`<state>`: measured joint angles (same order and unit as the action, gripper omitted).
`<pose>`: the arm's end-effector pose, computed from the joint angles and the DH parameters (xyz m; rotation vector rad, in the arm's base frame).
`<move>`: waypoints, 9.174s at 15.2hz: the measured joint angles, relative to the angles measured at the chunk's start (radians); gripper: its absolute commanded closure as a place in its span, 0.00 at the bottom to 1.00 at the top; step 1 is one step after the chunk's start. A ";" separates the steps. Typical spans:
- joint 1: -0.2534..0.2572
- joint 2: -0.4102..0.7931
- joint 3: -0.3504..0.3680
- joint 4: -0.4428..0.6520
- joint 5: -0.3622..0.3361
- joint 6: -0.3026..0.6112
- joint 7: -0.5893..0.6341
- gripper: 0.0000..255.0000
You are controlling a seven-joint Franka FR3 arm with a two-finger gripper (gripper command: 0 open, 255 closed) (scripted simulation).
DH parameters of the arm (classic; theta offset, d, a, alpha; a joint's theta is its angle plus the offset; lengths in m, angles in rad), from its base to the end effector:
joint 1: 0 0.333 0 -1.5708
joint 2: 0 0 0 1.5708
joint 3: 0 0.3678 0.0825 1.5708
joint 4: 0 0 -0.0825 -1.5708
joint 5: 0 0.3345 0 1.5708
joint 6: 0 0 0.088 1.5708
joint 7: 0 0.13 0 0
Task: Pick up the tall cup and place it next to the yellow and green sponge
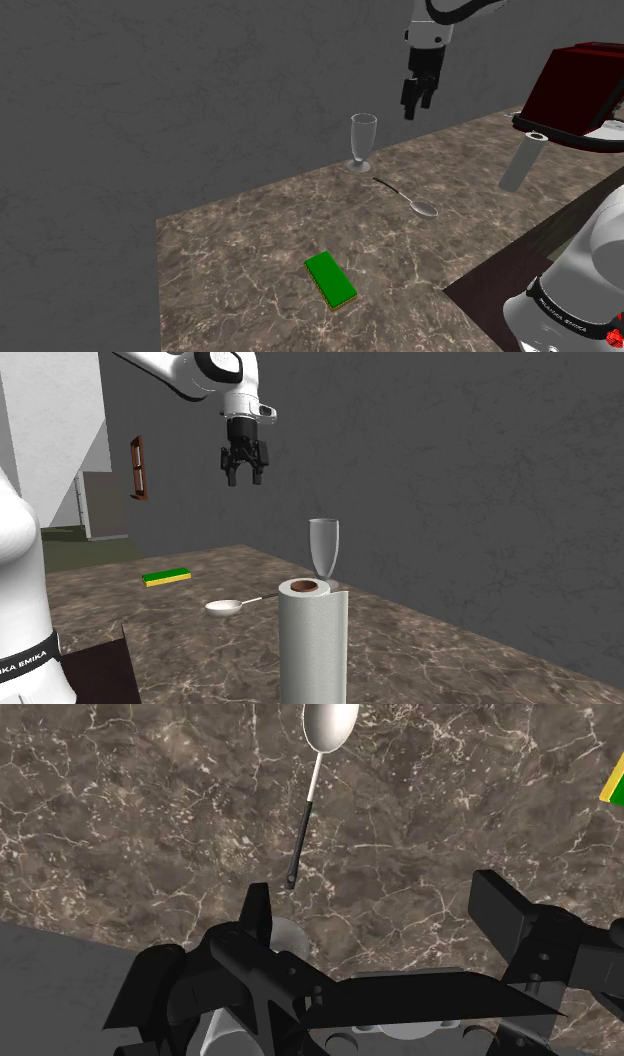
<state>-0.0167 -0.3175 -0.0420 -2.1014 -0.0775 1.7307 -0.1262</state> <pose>0.3877 -0.0341 0.5837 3.0796 0.1299 -0.0908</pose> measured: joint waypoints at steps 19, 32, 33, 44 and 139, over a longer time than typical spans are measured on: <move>-0.045 0.755 -0.033 0.692 0.091 0.076 -0.061 0.00; -0.049 0.810 -0.032 0.665 0.097 0.158 -0.064 0.00; -0.049 0.810 -0.032 0.665 0.097 0.158 -0.064 0.00; -0.049 0.809 -0.032 0.665 0.098 0.158 -0.064 1.00; 0.207 -0.201 0.245 -0.346 0.187 0.163 0.402 1.00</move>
<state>0.1903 -0.5181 0.2027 -2.4472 0.1097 1.8932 0.2760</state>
